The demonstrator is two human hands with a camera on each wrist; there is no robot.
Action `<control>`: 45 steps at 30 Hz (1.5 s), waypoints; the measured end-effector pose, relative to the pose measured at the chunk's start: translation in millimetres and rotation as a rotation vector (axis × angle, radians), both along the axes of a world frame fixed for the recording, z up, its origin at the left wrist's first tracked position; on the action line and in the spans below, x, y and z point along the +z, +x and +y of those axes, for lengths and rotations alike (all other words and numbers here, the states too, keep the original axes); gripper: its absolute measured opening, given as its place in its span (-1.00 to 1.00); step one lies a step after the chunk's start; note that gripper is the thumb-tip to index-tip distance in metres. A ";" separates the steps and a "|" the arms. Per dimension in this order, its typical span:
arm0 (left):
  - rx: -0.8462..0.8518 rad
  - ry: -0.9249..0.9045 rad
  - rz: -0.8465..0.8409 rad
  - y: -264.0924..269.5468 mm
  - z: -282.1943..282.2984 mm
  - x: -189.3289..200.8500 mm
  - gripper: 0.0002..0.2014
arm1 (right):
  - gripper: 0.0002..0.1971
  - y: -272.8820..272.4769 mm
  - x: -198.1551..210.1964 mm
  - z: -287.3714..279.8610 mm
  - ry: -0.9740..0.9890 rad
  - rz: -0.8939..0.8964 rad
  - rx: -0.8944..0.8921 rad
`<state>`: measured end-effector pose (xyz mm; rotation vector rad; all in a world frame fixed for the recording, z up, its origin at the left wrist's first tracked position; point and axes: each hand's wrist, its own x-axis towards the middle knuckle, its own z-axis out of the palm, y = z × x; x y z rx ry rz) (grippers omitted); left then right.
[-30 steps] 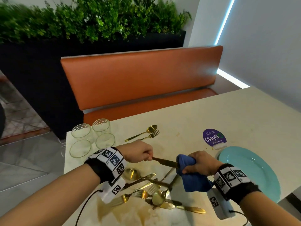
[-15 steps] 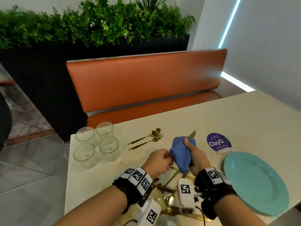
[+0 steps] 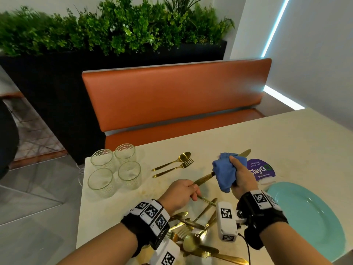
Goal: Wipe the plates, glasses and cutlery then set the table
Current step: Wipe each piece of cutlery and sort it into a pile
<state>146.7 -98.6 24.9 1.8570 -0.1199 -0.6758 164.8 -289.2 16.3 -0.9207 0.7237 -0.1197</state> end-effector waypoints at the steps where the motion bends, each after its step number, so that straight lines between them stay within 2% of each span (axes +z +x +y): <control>1: -0.001 0.001 0.000 0.2 0.6 0.0 -0.66 | -0.56 -1.3 -2.3 0.1 0.022 -0.008 -0.009; 4: -0.013 0.002 -0.007 -0.2 -4.6 1.1 -0.67 | -0.55 -7.0 -4.4 9.5 0.085 -0.028 0.019; 6: -0.038 0.010 -0.023 0.7 -12.6 2.8 -0.67 | -0.57 -11.1 -2.1 30.2 0.058 0.039 0.063; 10: -0.102 0.106 -0.052 6.0 -18.8 -3.2 -0.61 | -0.69 -13.6 2.0 61.2 -0.099 0.174 0.121; 14: -0.133 0.205 -0.027 8.4 -11.7 -8.9 -0.76 | -0.80 -18.3 -1.4 49.4 -0.148 0.181 0.306; 18: -0.304 0.343 0.069 27.6 4.0 -3.1 -0.69 | -0.77 -13.9 -6.9 33.4 -0.400 0.234 0.391; 20: -0.188 0.320 0.002 43.3 9.8 -1.5 -0.73 | -0.72 -9.8 -9.7 26.7 -0.500 0.270 0.435; 23: 0.009 0.233 -0.086 61.6 -2.0 2.8 -0.83 | -0.72 -3.3 -10.6 33.4 -0.627 0.287 0.589; 30: 0.147 0.132 0.153 93.1 -21.0 -6.0 -0.71 | -0.75 21.6 -3.4 46.1 -0.933 0.263 0.895; 35: 0.316 0.118 0.039 129.6 -10.3 -6.5 -0.70 | -0.66 32.2 1.5 36.6 -1.122 0.273 1.115; 37: 0.308 0.264 -0.025 151.8 1.9 -8.1 -0.67 | -0.65 36.0 1.2 25.8 -1.153 0.293 1.103; 42: -0.041 0.918 -0.195 196.1 21.5 -29.4 -0.67 | -0.56 52.0 -3.6 -9.8 -1.173 0.335 0.959; 45: -0.231 1.137 -0.247 214.1 22.6 -49.6 -0.70 | -0.61 60.1 -5.3 -23.2 -1.201 0.358 0.966</control>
